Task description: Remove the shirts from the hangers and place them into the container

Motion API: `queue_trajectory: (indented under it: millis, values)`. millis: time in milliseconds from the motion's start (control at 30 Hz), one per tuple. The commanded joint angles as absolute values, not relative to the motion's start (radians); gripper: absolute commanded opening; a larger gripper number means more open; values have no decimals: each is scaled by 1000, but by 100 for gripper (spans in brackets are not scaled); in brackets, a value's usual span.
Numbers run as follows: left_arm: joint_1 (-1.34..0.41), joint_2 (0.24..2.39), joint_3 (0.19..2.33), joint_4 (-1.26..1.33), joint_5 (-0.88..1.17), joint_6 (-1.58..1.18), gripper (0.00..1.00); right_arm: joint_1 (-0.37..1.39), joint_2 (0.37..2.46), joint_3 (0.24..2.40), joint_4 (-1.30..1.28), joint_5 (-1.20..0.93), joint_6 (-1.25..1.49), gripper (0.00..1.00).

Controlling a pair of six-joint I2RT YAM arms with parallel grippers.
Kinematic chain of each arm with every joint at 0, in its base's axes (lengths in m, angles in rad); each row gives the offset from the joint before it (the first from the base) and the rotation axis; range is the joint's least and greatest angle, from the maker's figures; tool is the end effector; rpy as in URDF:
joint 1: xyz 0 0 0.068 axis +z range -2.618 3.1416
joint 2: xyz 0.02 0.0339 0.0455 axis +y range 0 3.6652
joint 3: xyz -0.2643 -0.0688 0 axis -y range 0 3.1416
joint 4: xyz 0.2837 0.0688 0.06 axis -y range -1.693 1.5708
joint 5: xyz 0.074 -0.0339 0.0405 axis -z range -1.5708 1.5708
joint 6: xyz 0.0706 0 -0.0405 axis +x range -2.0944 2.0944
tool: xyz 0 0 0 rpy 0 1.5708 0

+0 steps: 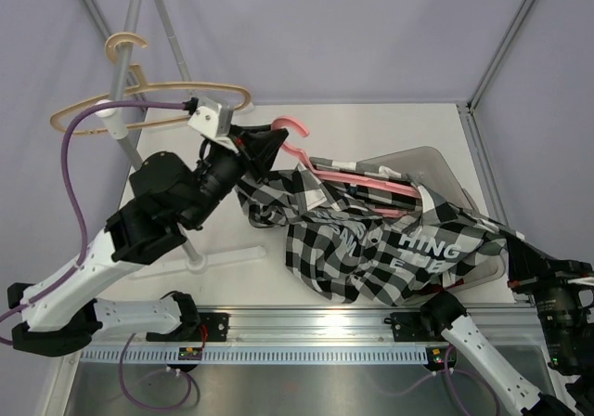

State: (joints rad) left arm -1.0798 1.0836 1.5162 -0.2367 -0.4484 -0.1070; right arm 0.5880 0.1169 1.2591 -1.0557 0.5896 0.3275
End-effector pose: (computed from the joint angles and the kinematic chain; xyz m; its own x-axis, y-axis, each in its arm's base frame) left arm 0.1513 -0.2181 0.5472 0.0278 -0.2561 -0.9663 0.6006 0.7770 -0.1887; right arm -0.0173 -0.0587 0.4388 0.0680 0.3667 -0.9279 -0.0232 0.9303 0.3660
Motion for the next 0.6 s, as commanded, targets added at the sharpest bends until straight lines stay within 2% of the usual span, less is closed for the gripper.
queue_trajectory:
  millis: [0,233,400,567]
  values:
    - [-1043,895,1474,-167,-508,-149,0,578,139,1232,-1005,925,321,0]
    - [-1043,818,1442,-195,-502,-179,0,578,236,1126,-951,776,330,0]
    - [-1043,825,1448,-175,-482,-189,0,578,291,1089,-887,542,400,0]
    - [-1043,851,1457,-138,-427,-230,0,577,325,1000,-776,483,448,0]
